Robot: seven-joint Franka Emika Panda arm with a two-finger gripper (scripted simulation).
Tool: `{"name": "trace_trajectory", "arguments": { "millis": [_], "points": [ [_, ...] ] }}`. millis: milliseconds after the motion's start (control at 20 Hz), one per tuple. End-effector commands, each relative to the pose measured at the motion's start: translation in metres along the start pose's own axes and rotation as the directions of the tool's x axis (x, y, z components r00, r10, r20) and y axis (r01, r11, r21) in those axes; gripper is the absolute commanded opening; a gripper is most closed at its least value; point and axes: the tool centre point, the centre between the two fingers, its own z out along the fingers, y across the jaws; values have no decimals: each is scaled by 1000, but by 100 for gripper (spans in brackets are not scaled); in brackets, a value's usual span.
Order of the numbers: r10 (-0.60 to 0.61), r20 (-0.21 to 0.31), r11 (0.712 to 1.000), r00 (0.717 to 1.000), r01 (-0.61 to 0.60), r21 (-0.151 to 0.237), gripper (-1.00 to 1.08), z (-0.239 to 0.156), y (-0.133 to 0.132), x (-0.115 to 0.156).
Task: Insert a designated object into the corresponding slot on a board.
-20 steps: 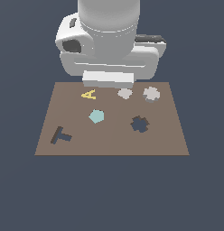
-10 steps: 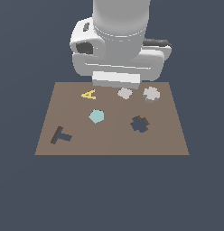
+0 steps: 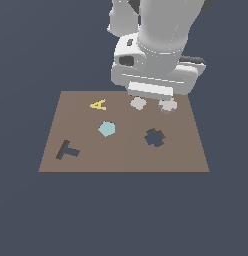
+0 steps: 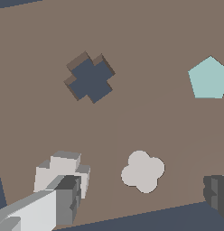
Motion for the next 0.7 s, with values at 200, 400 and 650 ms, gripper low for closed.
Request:
{"name": "trace_trajectory", "arguments": {
  "millis": [200, 400, 650],
  "points": [
    [71, -19, 997, 997, -71, 6, 100, 30, -40, -21],
    [102, -27, 995, 994, -102, 9, 100, 43, -58, -28],
    [127, -34, 992, 991, -126, 11, 100, 54, -73, -32]
  ]
}}
